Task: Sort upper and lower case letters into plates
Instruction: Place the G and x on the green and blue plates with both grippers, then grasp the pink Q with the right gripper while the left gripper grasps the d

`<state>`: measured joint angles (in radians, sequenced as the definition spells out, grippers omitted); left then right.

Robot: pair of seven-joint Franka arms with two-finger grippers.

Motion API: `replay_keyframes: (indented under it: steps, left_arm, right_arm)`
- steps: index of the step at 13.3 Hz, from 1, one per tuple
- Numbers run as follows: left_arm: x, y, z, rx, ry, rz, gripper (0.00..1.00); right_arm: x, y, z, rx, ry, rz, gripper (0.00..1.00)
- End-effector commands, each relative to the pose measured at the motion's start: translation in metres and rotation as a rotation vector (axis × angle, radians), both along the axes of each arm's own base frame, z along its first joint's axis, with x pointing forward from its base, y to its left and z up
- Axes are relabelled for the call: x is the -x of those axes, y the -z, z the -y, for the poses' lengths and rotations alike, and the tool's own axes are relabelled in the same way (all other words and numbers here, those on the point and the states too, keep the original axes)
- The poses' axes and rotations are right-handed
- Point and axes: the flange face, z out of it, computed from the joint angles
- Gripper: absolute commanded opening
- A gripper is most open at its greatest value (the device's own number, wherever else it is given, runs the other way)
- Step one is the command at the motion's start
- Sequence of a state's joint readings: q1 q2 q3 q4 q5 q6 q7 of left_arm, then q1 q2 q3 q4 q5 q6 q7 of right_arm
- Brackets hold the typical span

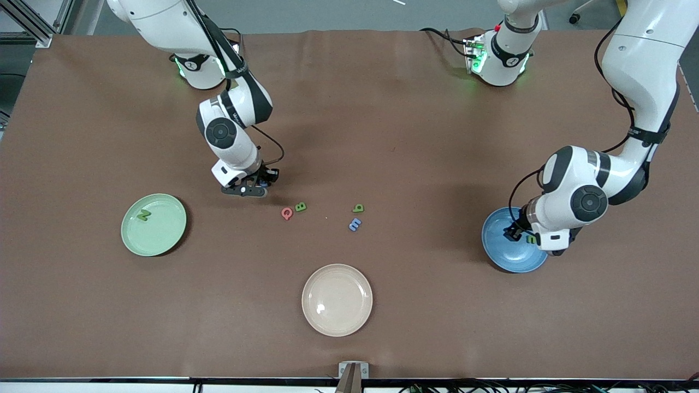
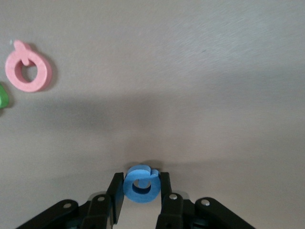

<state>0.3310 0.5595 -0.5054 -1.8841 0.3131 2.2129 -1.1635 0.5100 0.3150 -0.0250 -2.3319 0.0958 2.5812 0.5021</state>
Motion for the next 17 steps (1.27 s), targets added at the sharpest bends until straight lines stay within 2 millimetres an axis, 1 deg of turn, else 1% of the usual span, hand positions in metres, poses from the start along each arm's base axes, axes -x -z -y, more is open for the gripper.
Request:
replay_keyframes:
  steps: [1,2,3,4,5,7,8,9,10,11,12,13,14,15,16,17]
  left_arm:
    - [0.008,-0.033,0.066,0.027,0.052,0.033,0.99]
    - [0.018,-0.041,0.107,0.054,0.106,0.04,0.99]
    - [0.023,-0.05,0.146,0.064,0.138,0.059,0.99]
    - [0.031,-0.056,0.183,0.073,0.16,0.073,0.99]
    - [0.035,-0.057,0.217,0.091,0.161,0.079,0.99]
    - [0.05,-0.046,0.287,0.098,0.162,0.089,0.97]
    - [0.057,-0.037,0.312,0.066,0.197,0.116,0.97]
    - [0.064,-0.03,0.335,0.049,0.235,0.134,0.96]
    - [0.071,-0.022,0.356,0.04,0.262,0.141,0.91]
    - [0.067,-0.023,0.37,0.031,0.271,0.167,0.91]
    - [0.064,-0.02,0.377,0.024,0.275,0.18,0.91]
    - [0.064,-0.016,0.389,0.034,0.295,0.188,0.91]
    - [0.063,-0.011,0.404,0.05,0.339,0.195,0.91]
    - [0.061,-0.003,0.413,0.069,0.361,0.19,0.91]
    - [0.062,0.003,0.422,0.079,0.369,0.189,0.91]
    - [0.065,0.006,0.426,0.079,0.38,0.186,0.91]
  right_arm:
    - [-0.011,-0.06,0.043,-0.018,0.013,0.007,0.12]
    - [-0.02,-0.08,0.068,-0.016,-0.005,0.008,0.12]
    - [-0.028,-0.092,0.095,0.001,-0.022,0.005,0.12]
    - [-0.04,-0.101,0.125,0.022,-0.052,0.008,0.12]
    - [-0.049,-0.105,0.158,0.039,-0.084,-0.003,0.13]
    - [-0.062,-0.109,0.22,0.034,-0.165,0.008,0.13]
    - [-0.068,-0.113,0.252,0.028,-0.206,0.019,0.13]
    - [-0.072,-0.108,0.278,0.025,-0.226,0.016,0.13]
    - [-0.075,-0.104,0.298,0.021,-0.242,0.012,0.13]
    - [-0.077,-0.095,0.315,0.015,-0.263,-0.001,0.13]
    - [-0.077,-0.083,0.332,0.009,-0.27,-0.013,0.13]
    - [-0.077,-0.068,0.344,0.007,-0.278,-0.006,0.13]
    - [-0.079,-0.055,0.35,0.01,-0.296,0.009,0.13]
    - [-0.081,-0.043,0.352,0.012,-0.302,0.019,0.13]
    - [-0.082,-0.035,0.352,0.013,-0.302,0.025,0.13]
    - [-0.082,-0.028,0.352,0.011,-0.301,0.023,0.13]
